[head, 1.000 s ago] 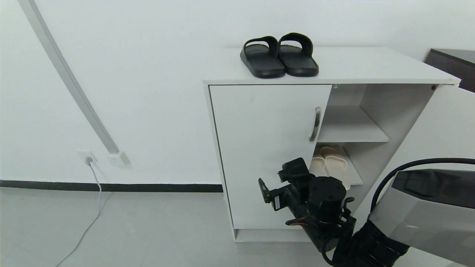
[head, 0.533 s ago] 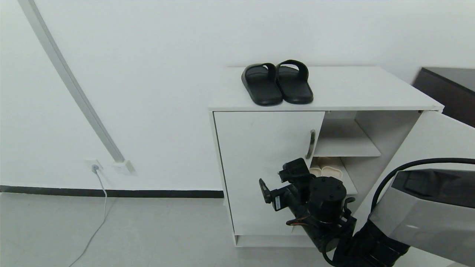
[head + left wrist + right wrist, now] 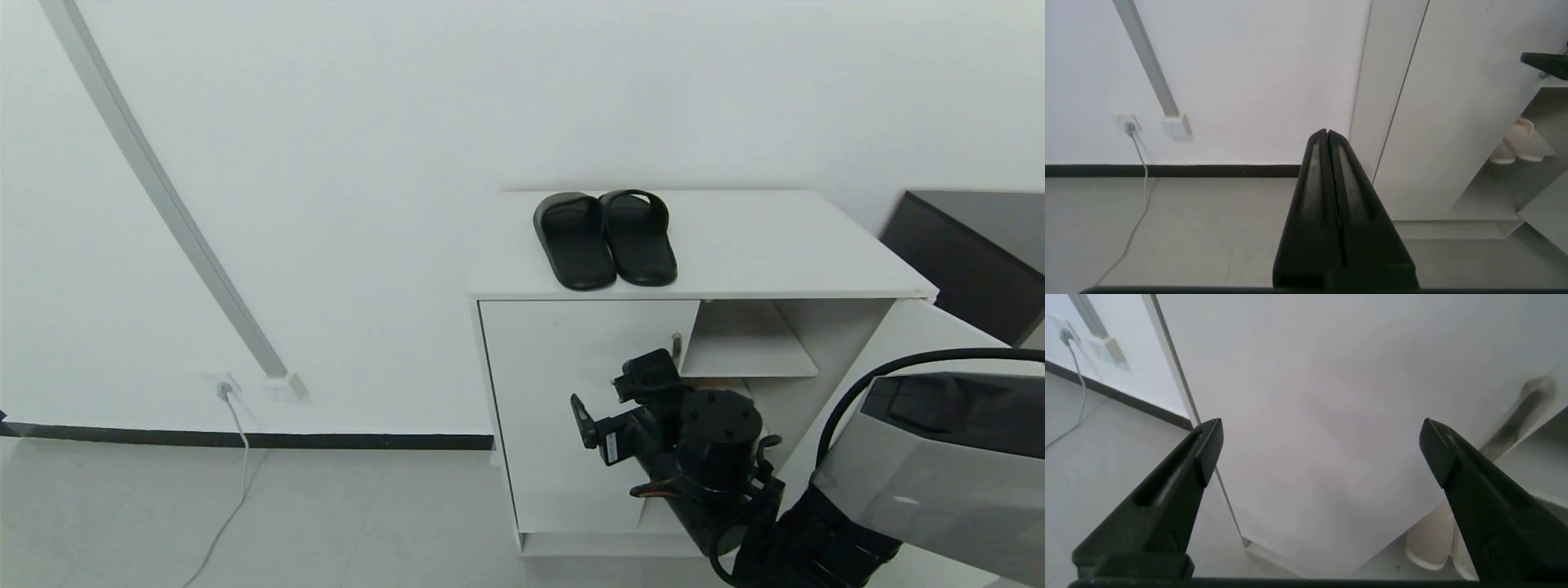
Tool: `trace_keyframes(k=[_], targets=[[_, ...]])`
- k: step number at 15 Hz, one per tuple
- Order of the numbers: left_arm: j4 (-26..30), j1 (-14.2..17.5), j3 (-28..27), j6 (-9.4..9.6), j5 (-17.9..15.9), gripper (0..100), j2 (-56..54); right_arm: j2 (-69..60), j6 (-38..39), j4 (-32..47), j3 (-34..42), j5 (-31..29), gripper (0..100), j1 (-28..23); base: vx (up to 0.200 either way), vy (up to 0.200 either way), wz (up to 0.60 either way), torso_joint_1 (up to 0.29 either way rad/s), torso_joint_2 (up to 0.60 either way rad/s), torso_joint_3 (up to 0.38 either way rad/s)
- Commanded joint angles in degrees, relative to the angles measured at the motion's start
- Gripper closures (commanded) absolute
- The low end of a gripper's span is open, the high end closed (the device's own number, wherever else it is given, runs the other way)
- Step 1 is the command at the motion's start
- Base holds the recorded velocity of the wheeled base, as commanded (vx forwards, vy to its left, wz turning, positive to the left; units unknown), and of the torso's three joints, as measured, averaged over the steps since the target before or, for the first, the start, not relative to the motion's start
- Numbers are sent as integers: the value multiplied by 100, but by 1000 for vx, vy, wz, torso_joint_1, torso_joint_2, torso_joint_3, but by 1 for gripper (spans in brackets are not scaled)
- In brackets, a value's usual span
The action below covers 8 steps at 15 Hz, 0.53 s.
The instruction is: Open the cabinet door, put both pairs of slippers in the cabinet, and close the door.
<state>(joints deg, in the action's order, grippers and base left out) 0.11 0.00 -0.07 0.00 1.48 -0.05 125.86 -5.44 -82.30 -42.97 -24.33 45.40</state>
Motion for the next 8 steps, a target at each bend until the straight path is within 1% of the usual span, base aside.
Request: trace_keyframes(k=[1, 3, 4, 6, 8], targets=[[-2, 0, -1, 0, 2, 100, 5, 0, -1, -32, -1, -1, 0, -5, 0, 0, 0, 232, -559, -310], [-2, 0, -1, 0, 2, 100, 5, 0, -19, -120, 34, -1, 0, -31, 0, 0, 0, 244, -569, -322], [-2, 0, -1, 0, 2, 100, 5, 9, -115, -199, 34, 7, 0, -31, 0, 0, 0, 159, -330, -203], [-2, 0, 7, 0, 2, 100, 5, -8, -282, -339, 17, 7, 0, -31, 0, 0, 0, 63, -144, -78], [-2, 0, -1, 0, 2, 100, 5, -131, -344, -172, -62, -28, 0, -49, 0, 0, 0, 18, -30, -16]])
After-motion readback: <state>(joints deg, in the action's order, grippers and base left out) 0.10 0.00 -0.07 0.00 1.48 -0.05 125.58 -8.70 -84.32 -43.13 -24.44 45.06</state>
